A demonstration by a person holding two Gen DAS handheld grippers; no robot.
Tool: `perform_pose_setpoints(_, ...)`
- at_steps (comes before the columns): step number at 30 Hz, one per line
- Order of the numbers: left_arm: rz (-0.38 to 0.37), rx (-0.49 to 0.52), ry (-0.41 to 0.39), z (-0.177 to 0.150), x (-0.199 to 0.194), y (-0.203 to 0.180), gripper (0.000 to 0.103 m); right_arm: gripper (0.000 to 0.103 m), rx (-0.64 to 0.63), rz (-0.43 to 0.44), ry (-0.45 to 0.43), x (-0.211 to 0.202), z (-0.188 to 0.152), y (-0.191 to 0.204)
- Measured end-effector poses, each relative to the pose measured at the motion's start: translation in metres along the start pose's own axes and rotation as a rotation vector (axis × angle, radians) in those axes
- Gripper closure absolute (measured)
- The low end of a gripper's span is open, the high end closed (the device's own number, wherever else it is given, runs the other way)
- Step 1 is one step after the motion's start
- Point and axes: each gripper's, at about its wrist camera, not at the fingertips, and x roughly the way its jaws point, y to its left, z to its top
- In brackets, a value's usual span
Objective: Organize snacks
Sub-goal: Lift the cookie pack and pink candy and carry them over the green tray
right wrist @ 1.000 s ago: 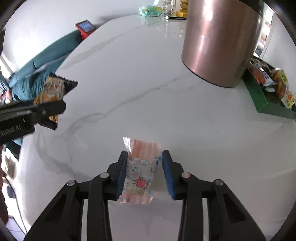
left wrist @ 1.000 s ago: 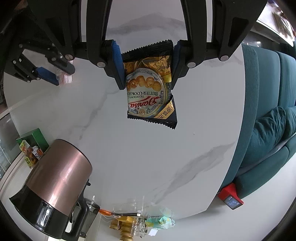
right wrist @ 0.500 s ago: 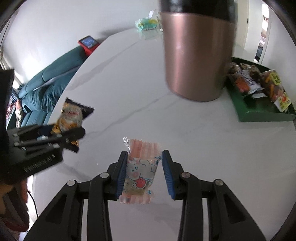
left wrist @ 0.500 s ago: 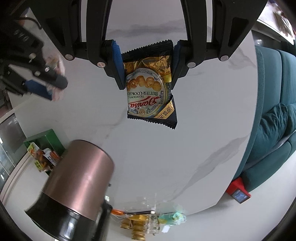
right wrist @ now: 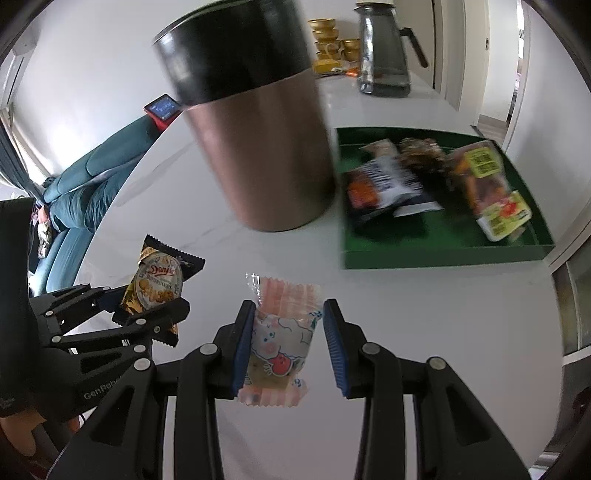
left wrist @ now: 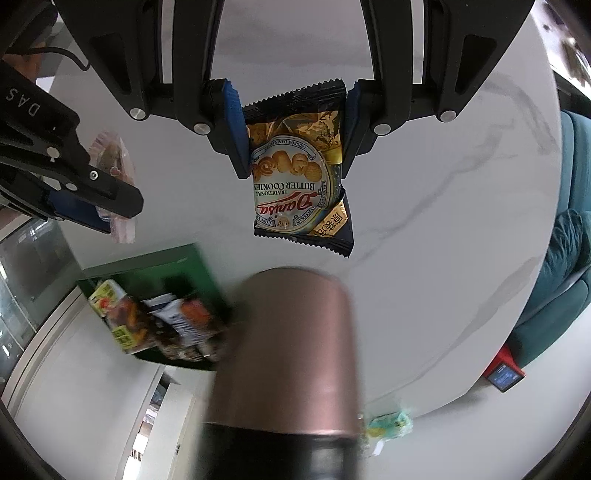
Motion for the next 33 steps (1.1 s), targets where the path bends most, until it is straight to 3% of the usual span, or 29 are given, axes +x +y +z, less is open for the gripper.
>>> perform_pose_setpoints(10,-0.065,0.029,-0.036,0.042,0.02,-0.107,0.064,0.097,0.015,-0.048,-0.042,-0.04,0.026,-0.115)
perform_pose_setpoints(14,-0.051,0.028,-0.068,0.072,0.029,-0.139,0.064,0.097,0.028,-0.076,-0.066,-0.046,0.045,-0.152)
perform_pose_setpoints(22,-0.019,0.007,-0.065,0.127,0.065,-0.172,0.064,0.097,0.033,-0.128,-0.061,-0.028,0.101,-0.213)
perform_pose_setpoints(33,0.023,-0.034,-0.004,0.153,0.118,-0.17,0.064,0.097,0.035,-0.094,0.032,0.035,0.137,-0.252)
